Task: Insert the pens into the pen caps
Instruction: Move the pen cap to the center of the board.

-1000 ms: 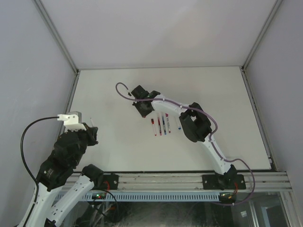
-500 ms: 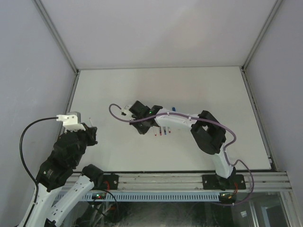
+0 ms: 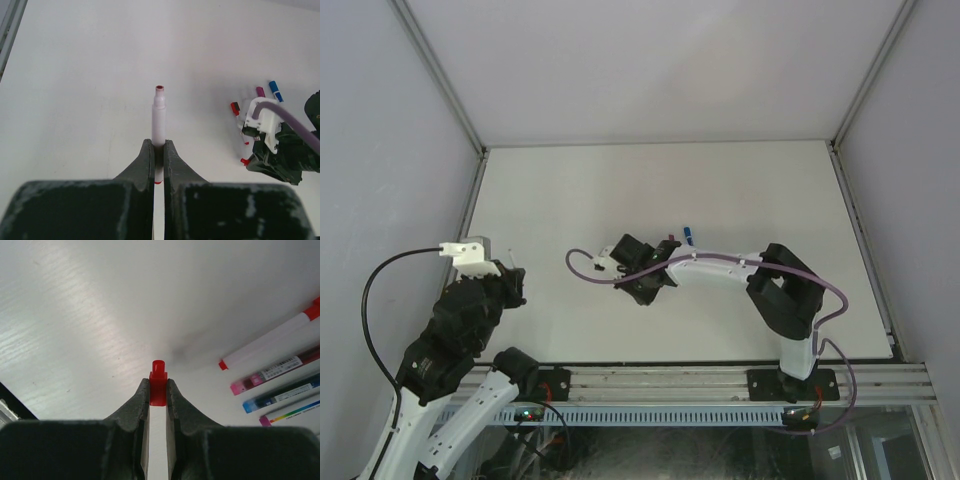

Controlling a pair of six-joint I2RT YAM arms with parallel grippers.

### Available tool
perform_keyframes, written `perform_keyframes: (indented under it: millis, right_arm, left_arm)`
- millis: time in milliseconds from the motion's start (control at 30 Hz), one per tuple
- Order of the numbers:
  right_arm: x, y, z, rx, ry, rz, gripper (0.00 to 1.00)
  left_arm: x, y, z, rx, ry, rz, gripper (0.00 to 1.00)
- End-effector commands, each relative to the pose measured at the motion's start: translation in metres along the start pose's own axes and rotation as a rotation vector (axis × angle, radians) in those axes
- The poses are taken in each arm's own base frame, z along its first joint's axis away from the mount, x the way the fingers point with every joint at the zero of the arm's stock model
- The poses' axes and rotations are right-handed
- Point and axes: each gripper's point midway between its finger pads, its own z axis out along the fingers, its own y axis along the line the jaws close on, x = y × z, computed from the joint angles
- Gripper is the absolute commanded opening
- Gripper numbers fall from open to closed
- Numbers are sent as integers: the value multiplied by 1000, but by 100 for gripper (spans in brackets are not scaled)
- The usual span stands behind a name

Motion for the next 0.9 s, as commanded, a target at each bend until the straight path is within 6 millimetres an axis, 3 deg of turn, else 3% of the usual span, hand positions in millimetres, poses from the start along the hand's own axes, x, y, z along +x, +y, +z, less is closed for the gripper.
perform_keyframes:
  millis: [0, 233, 633, 867]
  right_arm:
    - [-10, 10, -14, -11, -39, -83, 0]
    - [3, 15, -3, -55, 16, -118, 0]
    - [18, 18, 8, -83, 56, -121, 9]
    - [15, 17, 5, -72, 38, -111, 22]
  left_arm:
    - [-12, -1, -1, 1, -41, -16, 0]
    - [-11, -3, 0, 7, -35, -13, 0]
    - [-12, -2, -1, 4, -40, -16, 0]
    - [-12, -2, -1, 3, -41, -16, 0]
